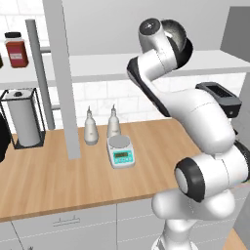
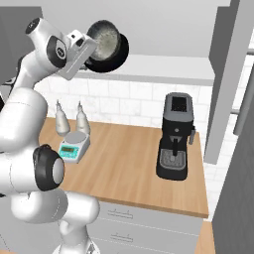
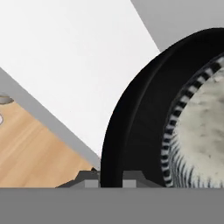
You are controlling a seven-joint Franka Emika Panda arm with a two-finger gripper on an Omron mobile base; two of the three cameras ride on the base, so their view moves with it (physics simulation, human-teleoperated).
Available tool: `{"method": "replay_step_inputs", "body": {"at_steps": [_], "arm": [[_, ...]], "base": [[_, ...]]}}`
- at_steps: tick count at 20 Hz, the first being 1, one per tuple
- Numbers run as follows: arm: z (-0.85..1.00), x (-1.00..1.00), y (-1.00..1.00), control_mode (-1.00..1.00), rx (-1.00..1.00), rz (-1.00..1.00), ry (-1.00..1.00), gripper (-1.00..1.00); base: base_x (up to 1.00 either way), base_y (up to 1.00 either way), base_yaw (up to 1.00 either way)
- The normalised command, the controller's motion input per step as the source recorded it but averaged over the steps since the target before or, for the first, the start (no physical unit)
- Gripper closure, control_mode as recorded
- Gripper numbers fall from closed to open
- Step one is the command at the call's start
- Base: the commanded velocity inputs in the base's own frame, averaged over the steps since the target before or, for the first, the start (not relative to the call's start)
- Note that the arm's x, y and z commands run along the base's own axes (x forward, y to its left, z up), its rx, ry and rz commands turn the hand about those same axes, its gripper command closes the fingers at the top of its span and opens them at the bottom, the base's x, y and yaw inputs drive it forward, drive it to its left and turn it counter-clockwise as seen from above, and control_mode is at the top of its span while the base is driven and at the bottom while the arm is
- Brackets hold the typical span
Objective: Pick up the bowls on the counter and stack them on top of one another in the open cabinet. Place the smaller bowl on top of the larger bowl.
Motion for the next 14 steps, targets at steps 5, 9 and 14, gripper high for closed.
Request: {"method": "replay_step_inputs", "body": {"at_steps": [5,9,14], "arm": [[-0.21,0.31,-0.01,-1.00,-0.03,0.02,0.03,1.00],[-0.46,0.06,-0.02,-1.00,-0.02,0.03,-0.02,1.00],[-0.24,0.23,-0.06,-1.00,-0.01,0.01,-0.08,1.00]], "base": [[0.00,0.00,0.00],[0.00,0.00,0.00],[0.00,0.00,0.00]]}}
